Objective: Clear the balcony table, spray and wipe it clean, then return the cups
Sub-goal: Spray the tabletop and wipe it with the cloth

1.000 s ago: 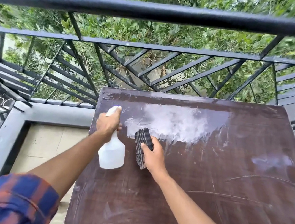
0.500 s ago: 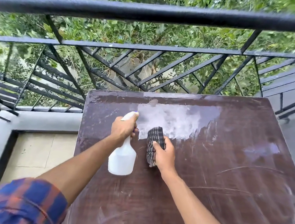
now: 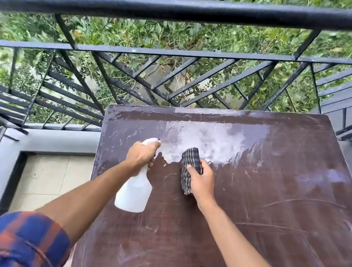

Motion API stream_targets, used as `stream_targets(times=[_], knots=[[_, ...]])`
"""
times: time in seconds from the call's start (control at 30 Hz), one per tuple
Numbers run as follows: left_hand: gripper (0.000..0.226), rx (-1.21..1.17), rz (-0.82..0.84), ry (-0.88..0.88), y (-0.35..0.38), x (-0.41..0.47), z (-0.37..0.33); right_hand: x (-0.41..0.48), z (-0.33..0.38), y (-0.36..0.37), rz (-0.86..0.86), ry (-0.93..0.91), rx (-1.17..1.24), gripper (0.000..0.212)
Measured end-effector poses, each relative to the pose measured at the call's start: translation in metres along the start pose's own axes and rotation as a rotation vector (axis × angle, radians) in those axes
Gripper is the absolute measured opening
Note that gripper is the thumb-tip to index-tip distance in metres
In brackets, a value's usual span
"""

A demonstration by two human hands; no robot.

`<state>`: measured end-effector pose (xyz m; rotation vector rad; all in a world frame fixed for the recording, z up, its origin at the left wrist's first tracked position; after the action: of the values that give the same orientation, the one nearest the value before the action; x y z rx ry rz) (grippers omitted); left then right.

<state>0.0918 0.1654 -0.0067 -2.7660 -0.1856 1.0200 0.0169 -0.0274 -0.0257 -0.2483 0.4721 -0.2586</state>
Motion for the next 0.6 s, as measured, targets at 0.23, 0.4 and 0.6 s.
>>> stream_targets(times=[0.23, 0.4, 0.6], knots=[[0.017, -0.031, 0.085, -0.029, -0.006, -0.001, 0.005, 0.025, 0.007, 0.004, -0.079, -0.01, 0.026, 0.009], [0.022, -0.058, 0.066, -0.045, -0.004, -0.002, 0.007, 0.059, 0.018, 0.006, -0.154, -0.165, -0.211, 0.014], [0.016, -0.153, 0.003, -0.031, -0.015, 0.014, -0.002, 0.114, 0.039, 0.009, -0.053, -0.436, -0.905, 0.042]])
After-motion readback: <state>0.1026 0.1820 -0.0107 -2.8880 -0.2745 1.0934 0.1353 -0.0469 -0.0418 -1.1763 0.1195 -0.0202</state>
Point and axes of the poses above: each hand's wrist, its own x-axis towards the middle knuckle, its own y-axis out of the palm, z = x × y, the point moved 1 cm from there along x, towards the middle knuckle, and after that the axes turned 6 degrees about -x, right-handed, at the moved point
